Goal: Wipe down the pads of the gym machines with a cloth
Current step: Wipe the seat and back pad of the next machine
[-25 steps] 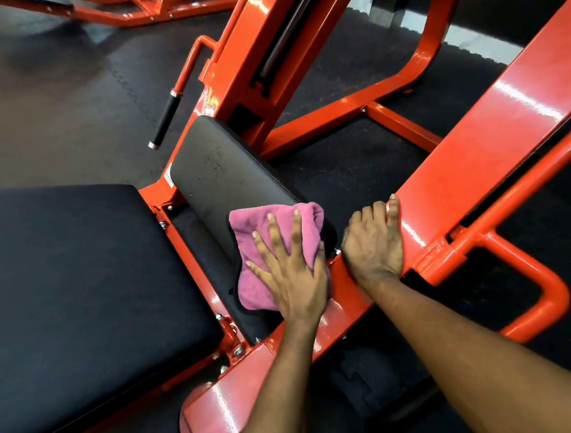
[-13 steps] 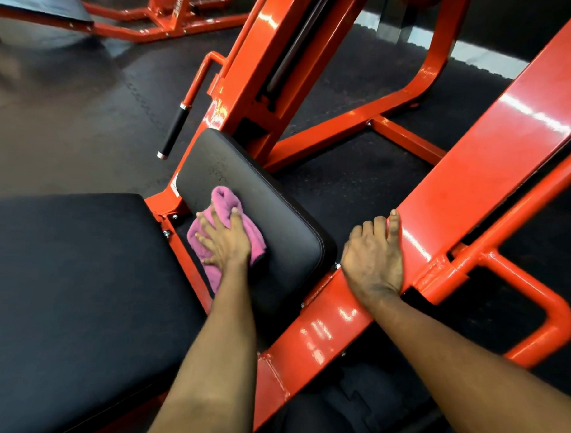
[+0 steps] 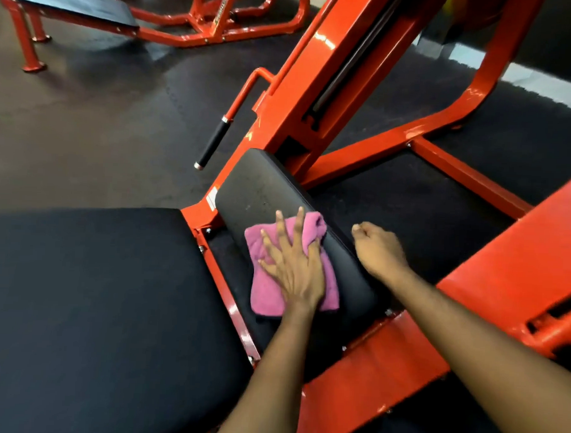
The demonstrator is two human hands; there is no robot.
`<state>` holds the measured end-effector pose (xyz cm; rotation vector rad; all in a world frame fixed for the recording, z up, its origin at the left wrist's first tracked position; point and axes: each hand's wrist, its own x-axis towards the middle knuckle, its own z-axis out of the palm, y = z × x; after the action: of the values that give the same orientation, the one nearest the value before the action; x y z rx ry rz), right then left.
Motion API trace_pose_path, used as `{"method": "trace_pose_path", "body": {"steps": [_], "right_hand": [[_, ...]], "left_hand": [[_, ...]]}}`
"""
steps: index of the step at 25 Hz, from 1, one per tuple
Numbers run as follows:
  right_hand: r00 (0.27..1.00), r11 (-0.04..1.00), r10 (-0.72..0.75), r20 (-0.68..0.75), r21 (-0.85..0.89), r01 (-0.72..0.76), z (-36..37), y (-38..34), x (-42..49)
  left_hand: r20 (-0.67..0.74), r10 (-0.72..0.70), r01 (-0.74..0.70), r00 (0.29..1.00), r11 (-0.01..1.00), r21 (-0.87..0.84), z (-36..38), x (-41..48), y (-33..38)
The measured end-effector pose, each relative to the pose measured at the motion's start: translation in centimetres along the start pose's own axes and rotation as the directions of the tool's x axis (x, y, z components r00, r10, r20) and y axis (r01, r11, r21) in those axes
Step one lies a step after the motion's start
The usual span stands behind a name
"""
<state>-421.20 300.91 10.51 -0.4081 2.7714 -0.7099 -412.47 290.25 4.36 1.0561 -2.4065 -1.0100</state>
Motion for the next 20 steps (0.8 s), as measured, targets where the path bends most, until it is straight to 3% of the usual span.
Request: {"method": "trace_pose_path", "body": {"steps": [1, 3, 7, 9, 12, 16, 20], "right_hand": [[0.992, 0.996, 0.069, 0.102, 0.051, -0.074, 0.3, -0.7, 0.9], [0.970, 0.978, 0.192, 0.149, 0.050, -0.201, 1.3, -0.9, 1.4], [0.929, 0.928, 0.369, -0.037, -0.044, -0.370, 2.1, -1.2, -0.1], [0.924, 0.922, 0.382, -0.037, -0.055, -0.383, 1.9, -1.7, -0.1], [0.918, 0.915, 0.395, -0.045, -0.064, -0.397, 2.0, -2.1, 0.1], [0.934, 0.922, 0.331, -0.138, -0.164, -0.351, 2.1, -2.8, -0.2], [0.940, 0.925, 0.293, -0.174, -0.198, -0.325, 2.1, -3.5, -0.6]], "left_hand": [[0.006, 0.024, -0.024, 1.000, 1.000, 0.008, -0.3, 1.8, 1.4], [0.006, 0.050, -0.050, 0.999, 0.998, 0.038, -0.2, 3.6, 2.5], [0.026, 0.129, -0.131, 0.991, 0.987, 0.097, 0.2, -1.5, -0.2], [0.066, 0.121, -0.128, 0.990, 0.987, 0.102, -0.3, -3.3, -0.9], [0.150, 0.056, -0.071, 0.987, 0.993, 0.095, -1.0, 1.3, 0.9], [0.096, -0.055, 0.048, 0.994, 0.996, 0.074, -1.7, 9.7, 2.3], [0.095, -0.033, 0.025, 0.995, 0.996, 0.080, -1.7, 5.1, 1.8]]}}
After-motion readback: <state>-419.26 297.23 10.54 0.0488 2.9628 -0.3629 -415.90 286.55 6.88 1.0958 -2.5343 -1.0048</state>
